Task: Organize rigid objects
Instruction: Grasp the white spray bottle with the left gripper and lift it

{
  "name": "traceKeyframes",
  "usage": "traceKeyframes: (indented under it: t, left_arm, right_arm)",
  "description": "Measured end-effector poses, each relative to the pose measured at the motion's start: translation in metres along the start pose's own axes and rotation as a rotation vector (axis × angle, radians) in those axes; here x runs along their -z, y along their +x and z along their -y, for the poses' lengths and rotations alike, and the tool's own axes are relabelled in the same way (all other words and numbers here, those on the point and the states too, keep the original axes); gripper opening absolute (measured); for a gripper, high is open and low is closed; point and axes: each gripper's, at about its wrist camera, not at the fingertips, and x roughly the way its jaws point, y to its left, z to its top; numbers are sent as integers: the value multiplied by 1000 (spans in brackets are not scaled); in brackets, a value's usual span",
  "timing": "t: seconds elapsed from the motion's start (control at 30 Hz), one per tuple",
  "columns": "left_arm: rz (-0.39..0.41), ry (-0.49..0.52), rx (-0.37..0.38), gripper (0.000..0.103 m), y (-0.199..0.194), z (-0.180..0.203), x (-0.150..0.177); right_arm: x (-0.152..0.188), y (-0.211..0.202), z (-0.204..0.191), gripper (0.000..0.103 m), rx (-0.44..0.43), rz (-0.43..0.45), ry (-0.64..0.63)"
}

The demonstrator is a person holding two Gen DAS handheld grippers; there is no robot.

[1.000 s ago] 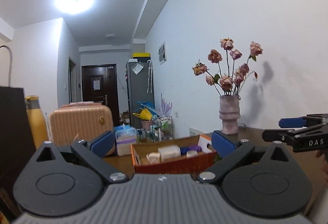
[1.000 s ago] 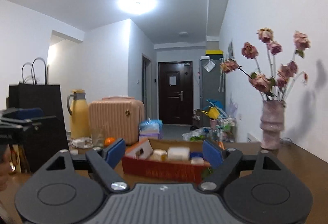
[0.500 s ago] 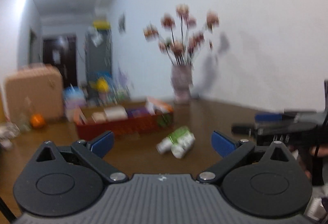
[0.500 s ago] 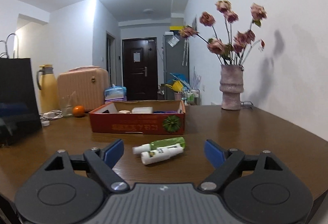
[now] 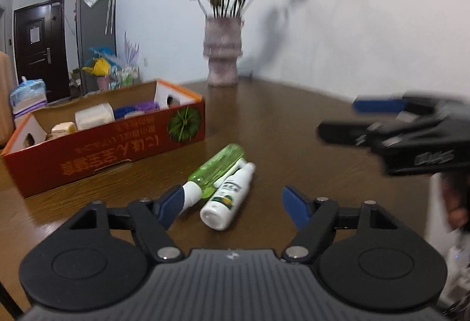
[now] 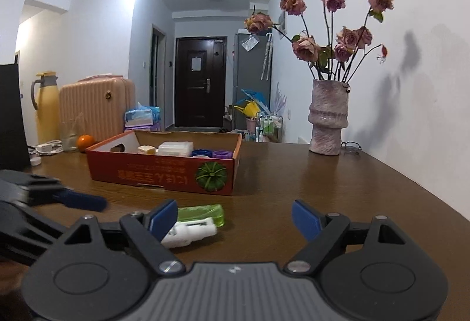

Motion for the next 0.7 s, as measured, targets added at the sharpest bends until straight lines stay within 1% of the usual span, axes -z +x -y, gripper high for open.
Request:
traceKeyframes:
  t: [0.03,0.07,0.17,0.2,0.23,0.27,0.37,0.4,0.43,0.5,0.57,0.7]
  left_arm:
    - [-22,15,-19,69,12,0,-2]
    - [-34,16,-17,67,21,0,-4]
    - [-45,9,26,67,39,-2,-10]
    - [-53,8,38,63,45,-2,-13]
    - [-67,6,50,54,50,-1,-14]
    - [-86,5,67,50,57,0,-15]
    - [-120,15,60,38,70,4,-14]
    - [-133,12,67,33,74,4,-13]
    - [-149,5,76,31,76,3,-12]
    - [-135,9,86,28,71,1,-10]
    - [-136,1,100,28,63,0,-10]
    - [-77,-30,57,28,25,-11,-6]
  right_arm:
    - [-1,4,2,84,0,-6,-18]
    - [-2,9,5,84,1,-8,-38]
    - [-6,23,15,84,1,-15,-48]
    - [-7,28,19,84,-2,-20,-43]
    - [-8,34,22,84,-6,-26,-40]
    - [-8,38,23,84,-7,-30,-38]
    - [-8,52,24,84,-19,-43,-39]
    - [-8,56,23,84,-26,-47,-41]
    - [-8,60,22,84,-39,-51,-44]
    - [-7,67,20,84,-54,-60,-50]
    - [-7,72,17,84,-70,-65,-57]
    - [-11,83,10,84,-102,-77,-77]
